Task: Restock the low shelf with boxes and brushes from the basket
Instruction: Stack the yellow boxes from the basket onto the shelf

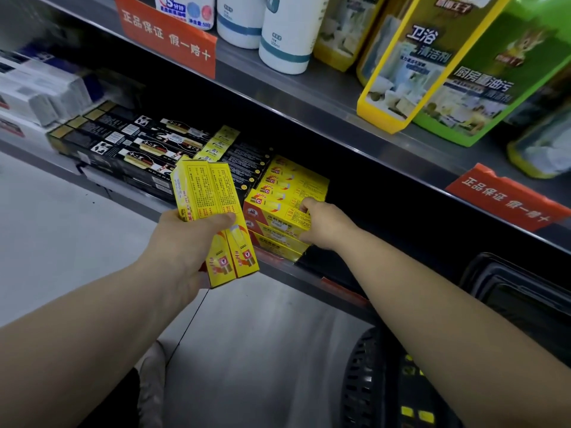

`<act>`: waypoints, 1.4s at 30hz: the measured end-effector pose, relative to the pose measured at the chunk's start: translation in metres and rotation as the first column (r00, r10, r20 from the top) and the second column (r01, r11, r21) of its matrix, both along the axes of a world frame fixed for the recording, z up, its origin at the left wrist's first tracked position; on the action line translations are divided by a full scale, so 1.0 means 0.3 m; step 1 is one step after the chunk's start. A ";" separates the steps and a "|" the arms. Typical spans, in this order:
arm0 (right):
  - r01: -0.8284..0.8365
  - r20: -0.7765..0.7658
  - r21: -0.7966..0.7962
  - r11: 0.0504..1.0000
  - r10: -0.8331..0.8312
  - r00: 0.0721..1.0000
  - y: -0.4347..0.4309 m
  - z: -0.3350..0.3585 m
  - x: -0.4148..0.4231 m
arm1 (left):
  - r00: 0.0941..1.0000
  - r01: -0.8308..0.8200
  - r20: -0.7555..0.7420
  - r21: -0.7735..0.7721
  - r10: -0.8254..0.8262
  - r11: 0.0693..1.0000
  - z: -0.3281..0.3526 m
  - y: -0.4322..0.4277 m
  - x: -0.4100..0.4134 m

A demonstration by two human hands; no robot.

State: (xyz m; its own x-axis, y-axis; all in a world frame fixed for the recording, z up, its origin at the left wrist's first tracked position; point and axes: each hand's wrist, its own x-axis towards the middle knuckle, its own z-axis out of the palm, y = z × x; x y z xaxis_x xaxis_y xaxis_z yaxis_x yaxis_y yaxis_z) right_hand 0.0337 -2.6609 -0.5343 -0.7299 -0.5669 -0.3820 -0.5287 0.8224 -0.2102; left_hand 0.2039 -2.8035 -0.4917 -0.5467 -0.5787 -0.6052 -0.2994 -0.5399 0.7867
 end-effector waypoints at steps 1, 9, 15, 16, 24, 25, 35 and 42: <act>-0.005 -0.005 -0.001 1.000 0.005 1.000 0.001 -0.003 -0.001 | 1.000 -0.003 0.003 0.000 0.003 1.000 0.000 0.000 0.000; 0.115 0.067 -0.302 0.946 -0.099 0.993 -0.043 0.100 0.050 | 0.995 0.095 -0.006 0.043 -0.095 0.995 0.024 0.014 -0.009; 0.515 0.799 -0.467 0.719 0.093 0.594 -0.104 0.225 0.150 | 0.930 0.363 -0.120 0.154 -0.347 0.919 0.047 0.055 -0.026; 0.499 0.775 -0.473 0.726 0.074 0.628 -0.101 0.228 0.142 | 0.931 0.360 -0.130 0.166 -0.342 0.918 0.049 0.062 -0.027; 0.903 0.726 -0.390 0.181 -0.542 0.423 0.055 0.197 -0.085 | 0.990 0.138 -0.005 0.052 -0.138 0.989 0.015 0.042 -0.042; 0.913 0.716 -0.383 0.138 -0.580 0.388 0.065 0.179 -0.109 | 0.990 0.142 0.008 0.034 -0.142 0.989 0.007 0.038 -0.040; 0.691 0.559 -0.338 0.639 -0.454 0.694 0.046 0.006 -0.173 | 0.981 0.191 0.024 0.045 -0.192 0.981 -0.020 0.042 -0.055; 0.477 0.513 -0.248 0.843 -0.303 0.803 0.050 -0.032 -0.141 | 0.980 0.196 0.012 0.055 -0.197 0.979 -0.022 0.050 -0.062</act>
